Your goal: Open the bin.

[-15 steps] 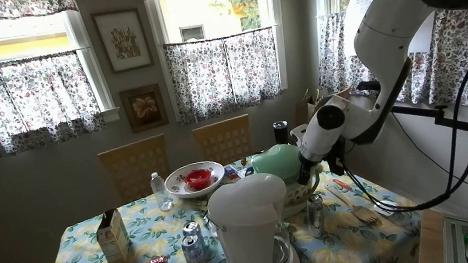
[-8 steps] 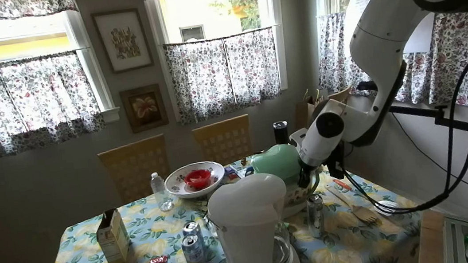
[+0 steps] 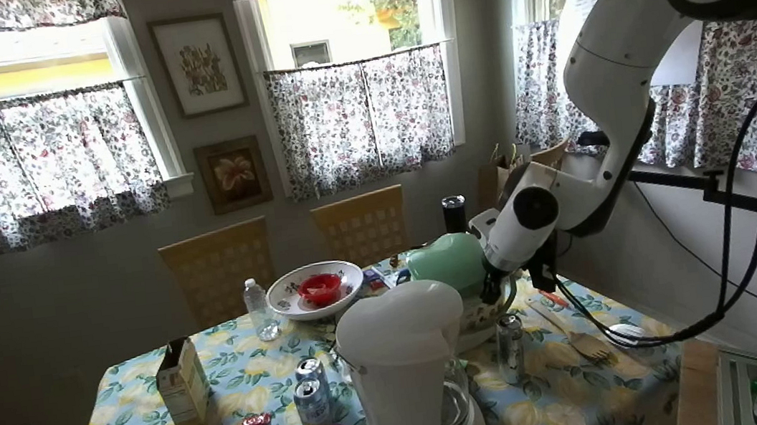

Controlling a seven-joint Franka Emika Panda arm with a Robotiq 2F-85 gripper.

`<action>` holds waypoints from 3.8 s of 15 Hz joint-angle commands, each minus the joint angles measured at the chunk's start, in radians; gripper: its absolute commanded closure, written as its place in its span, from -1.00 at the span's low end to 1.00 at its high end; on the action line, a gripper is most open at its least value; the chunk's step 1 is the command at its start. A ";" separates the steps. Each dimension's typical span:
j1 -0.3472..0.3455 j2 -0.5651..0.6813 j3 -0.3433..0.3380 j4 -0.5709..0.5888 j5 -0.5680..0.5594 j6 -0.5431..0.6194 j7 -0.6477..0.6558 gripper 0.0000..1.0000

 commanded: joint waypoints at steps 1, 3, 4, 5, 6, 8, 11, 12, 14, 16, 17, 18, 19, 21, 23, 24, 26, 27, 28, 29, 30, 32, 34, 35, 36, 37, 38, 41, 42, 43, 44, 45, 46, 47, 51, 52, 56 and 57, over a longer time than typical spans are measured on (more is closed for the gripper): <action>0.003 0.024 0.017 0.020 -0.067 -0.021 0.087 -1.00; 0.002 0.025 0.018 0.021 -0.076 -0.024 0.104 -1.00; 0.001 0.023 0.018 0.020 -0.078 -0.023 0.107 -1.00; 0.001 0.021 0.018 0.020 -0.076 -0.022 0.108 -1.00; 0.000 0.019 0.017 0.021 -0.076 -0.020 0.111 -1.00; -0.001 0.015 0.016 0.020 -0.072 -0.015 0.112 -1.00; -0.001 0.000 0.013 0.013 -0.059 -0.002 0.095 -1.00; -0.002 -0.004 0.013 0.012 -0.055 0.000 0.091 -1.00; -0.002 -0.010 0.011 0.009 -0.046 0.006 0.081 -1.00; -0.003 -0.020 0.009 0.005 -0.038 0.013 0.072 -1.00; -0.004 -0.025 0.006 0.001 -0.027 0.016 0.059 -1.00; -0.004 -0.029 0.005 -0.001 -0.018 0.021 0.052 -1.00; -0.005 -0.036 0.002 -0.005 -0.009 0.026 0.041 -1.00; -0.005 -0.042 -0.001 -0.008 0.003 0.032 0.029 -1.00; -0.007 -0.049 -0.008 -0.009 0.023 0.040 0.005 -1.00; -0.007 -0.053 -0.011 -0.009 0.030 0.043 -0.002 -1.00; -0.009 -0.061 -0.018 -0.008 0.050 0.052 -0.023 -1.00; -0.009 -0.066 -0.020 -0.009 0.062 0.054 -0.033 -1.00; -0.009 -0.072 -0.023 -0.010 0.077 0.057 -0.048 -1.00; -0.008 -0.078 -0.024 -0.011 0.087 0.059 -0.058 -1.00; -0.008 -0.083 -0.026 -0.012 0.104 0.061 -0.072 -1.00; -0.008 -0.093 -0.027 -0.011 0.130 0.063 -0.099 -1.00; -0.008 -0.105 -0.027 -0.014 0.152 0.066 -0.125 -1.00; -0.007 -0.110 -0.026 -0.015 0.157 0.066 -0.133 -1.00; -0.007 -0.114 -0.026 -0.018 0.164 0.067 -0.145 -1.00; -0.007 -0.119 -0.025 -0.019 0.173 0.070 -0.155 -1.00; -0.007 -0.126 -0.025 -0.022 0.179 0.073 -0.162 -1.00; -0.007 -0.144 -0.024 -0.022 0.181 0.077 -0.173 -1.00; -0.007 -0.147 -0.024 -0.020 0.181 0.078 -0.175 -1.00; -0.007 -0.151 -0.024 -0.019 0.184 0.078 -0.179 -1.00; -0.007 -0.157 -0.023 -0.020 0.182 0.079 -0.178 -1.00; -0.006 -0.164 -0.022 -0.021 0.179 0.081 -0.174 -1.00; -0.006 -0.169 -0.022 -0.022 0.178 0.081 -0.173 -1.00; -0.005 -0.174 -0.021 -0.021 0.173 0.078 -0.169 -1.00; -0.004 -0.196 -0.019 -0.015 0.159 0.075 -0.153 -1.00; -0.004 -0.203 -0.019 -0.014 0.158 0.076 -0.153 -1.00; -0.005 -0.221 -0.019 -0.007 0.164 0.071 -0.160 -1.00; -0.005 -0.225 -0.019 -0.003 0.164 0.070 -0.159 -1.00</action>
